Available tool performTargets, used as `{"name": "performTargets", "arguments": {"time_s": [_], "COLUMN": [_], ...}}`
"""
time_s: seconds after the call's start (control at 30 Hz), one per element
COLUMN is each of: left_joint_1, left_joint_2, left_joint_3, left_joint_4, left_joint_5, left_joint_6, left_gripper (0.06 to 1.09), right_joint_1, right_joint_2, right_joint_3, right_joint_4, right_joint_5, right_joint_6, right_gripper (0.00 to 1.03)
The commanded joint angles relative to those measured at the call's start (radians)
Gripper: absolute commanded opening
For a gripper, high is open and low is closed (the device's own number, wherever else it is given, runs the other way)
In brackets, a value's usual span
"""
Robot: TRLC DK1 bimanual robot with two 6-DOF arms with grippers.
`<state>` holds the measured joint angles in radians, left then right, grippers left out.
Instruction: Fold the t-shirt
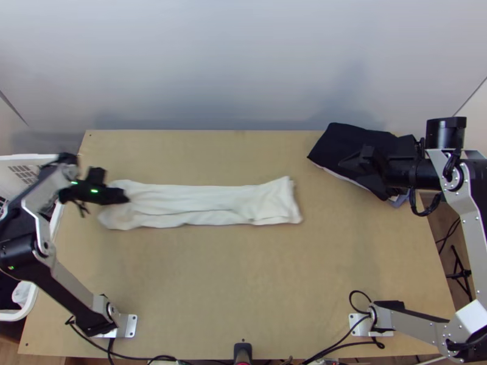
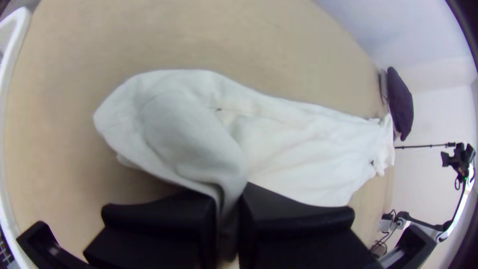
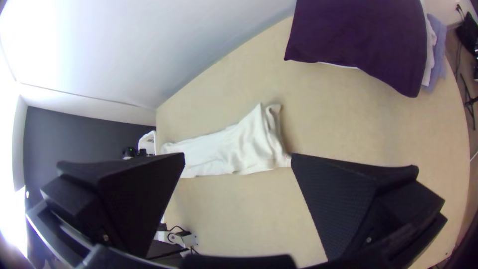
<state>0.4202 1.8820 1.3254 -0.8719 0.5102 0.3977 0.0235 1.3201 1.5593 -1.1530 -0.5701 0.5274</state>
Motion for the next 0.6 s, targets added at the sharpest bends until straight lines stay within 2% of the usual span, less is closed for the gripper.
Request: {"name": "performTargets", "arguments": {"time_s": [0.0, 0.1, 0.27, 0.4, 0.57], "left_joint_1": [0.161, 0.037, -0.27, -0.511, -0.696], "left_joint_2": [0.026, -0.103, -0.244, -0.245, -0.141], "left_joint_3": [0.201, 0.195, 0.239, 0.316, 0.425], "left_joint_4": [-0.242, -0.322, -0.389, -0.391, -0.365], "left_joint_5": [-0.039, -0.038, -0.035, -0.035, -0.036], "left_joint_6": [0.076, 0.027, -0.135, -0.26, -0.353], "left_gripper": [0.09, 0.09, 0.09, 0.09, 0.09], "right_joint_1": [-0.004, -0.004, -0.004, -0.011, -0.008], "right_joint_2": [-0.001, -0.001, -0.001, -0.001, 0.005], "right_joint_3": [-0.036, -0.047, -0.062, -0.073, -0.073], "right_joint_4": [0.003, 0.006, 0.012, 0.012, 0.029], "right_joint_5": [-0.001, -0.001, -0.001, -0.001, -0.002], "right_joint_6": [-0.006, -0.006, -0.007, -0.017, -0.017], "right_gripper": [0.99, 0.99, 0.99, 0.99, 0.99]}}
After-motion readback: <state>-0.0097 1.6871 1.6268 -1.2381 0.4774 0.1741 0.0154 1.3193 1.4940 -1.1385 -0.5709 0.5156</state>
